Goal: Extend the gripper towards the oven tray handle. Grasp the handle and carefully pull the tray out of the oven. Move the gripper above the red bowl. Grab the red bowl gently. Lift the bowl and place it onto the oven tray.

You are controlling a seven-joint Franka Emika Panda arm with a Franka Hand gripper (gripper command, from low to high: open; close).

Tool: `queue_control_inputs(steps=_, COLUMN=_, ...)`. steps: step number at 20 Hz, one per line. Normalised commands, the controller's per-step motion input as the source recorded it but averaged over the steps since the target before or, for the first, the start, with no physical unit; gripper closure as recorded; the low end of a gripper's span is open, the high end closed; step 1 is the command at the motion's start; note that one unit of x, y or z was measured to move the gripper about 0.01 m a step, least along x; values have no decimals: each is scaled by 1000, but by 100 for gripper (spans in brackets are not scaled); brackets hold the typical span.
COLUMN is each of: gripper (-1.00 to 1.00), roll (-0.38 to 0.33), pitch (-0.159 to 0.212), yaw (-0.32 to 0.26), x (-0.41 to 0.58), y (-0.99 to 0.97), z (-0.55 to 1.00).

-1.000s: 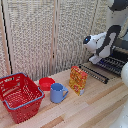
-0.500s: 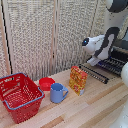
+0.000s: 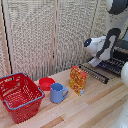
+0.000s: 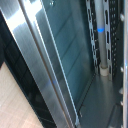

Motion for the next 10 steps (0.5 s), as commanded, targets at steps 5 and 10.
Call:
queue_control_inputs(steps=5, gripper=100, roll=52, pitch=-2, yaw=17, x=-3, y=-69, z=7)
queue_control_inputs(steps=10, gripper=100, roll=51, pitch=3, yaw=2, x=11, y=-13, z=0)
